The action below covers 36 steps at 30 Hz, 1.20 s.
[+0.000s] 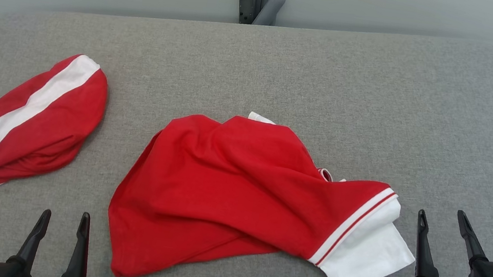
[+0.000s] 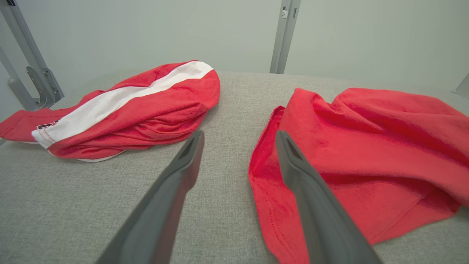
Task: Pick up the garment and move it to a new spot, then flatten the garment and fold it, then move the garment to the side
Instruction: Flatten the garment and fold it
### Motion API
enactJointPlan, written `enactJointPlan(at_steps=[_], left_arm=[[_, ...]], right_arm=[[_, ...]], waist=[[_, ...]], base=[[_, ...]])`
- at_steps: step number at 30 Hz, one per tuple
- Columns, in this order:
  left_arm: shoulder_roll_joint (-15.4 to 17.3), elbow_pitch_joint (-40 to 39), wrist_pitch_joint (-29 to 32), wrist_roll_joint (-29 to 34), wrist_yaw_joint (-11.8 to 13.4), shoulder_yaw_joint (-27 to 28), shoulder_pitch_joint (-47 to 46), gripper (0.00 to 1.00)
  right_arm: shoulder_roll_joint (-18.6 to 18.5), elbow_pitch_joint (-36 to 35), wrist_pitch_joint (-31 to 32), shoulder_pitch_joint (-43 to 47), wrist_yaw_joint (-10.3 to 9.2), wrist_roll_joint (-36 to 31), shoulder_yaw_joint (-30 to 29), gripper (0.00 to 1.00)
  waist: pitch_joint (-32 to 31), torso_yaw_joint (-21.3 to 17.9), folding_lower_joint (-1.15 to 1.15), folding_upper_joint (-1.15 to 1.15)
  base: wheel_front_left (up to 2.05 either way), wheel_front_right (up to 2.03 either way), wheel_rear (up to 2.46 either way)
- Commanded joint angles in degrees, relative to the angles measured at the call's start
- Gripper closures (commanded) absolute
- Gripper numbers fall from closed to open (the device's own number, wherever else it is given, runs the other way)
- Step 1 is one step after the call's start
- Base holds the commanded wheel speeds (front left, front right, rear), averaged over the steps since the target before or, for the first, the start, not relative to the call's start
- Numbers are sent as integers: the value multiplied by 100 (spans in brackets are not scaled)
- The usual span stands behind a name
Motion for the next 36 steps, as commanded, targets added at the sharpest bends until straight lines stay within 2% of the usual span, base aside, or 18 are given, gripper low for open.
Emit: enactJointPlan(at_steps=[1, 18, 25, 28, 33, 36], left_arm=[[34, 13, 1, -38, -18, 16, -53, 0], [-35, 88, 1, 12, -18, 34, 50, 0], [-90, 495, 2, -233, -18, 92, 156, 0], [117, 930, 71, -373, -17, -215, 195, 0], [472, 1125, 1102, -742, -7, -623, 229, 0], [471, 943, 1512, -985, -7, -643, 170, 0]], right_arm=[[-19, -13, -19, -24, -2, -41, 5, 0], [-18, -5, -19, 63, -2, -50, 117, 0], [-36, 265, -18, 5, -2, 276, 147, 0], [-337, 740, -19, -122, -2, 384, 471, 0], [-977, 1505, 501, -523, -4, 640, 1030, 0], [-1199, 1859, 828, -795, -4, 785, 1297, 0]], waist=[[-4, 5, 0, 0], [-142, -16, 0, 0], [-168, -59, 0, 0], [-158, -86, 0, 0], [-81, -49, 0, 0], [-11, -9, 0, 0]], base=[[0, 0, 0], [0, 0, 0], [0, 0, 0], [0, 0, 0], [0, 0, 0], [0, 0, 0]])
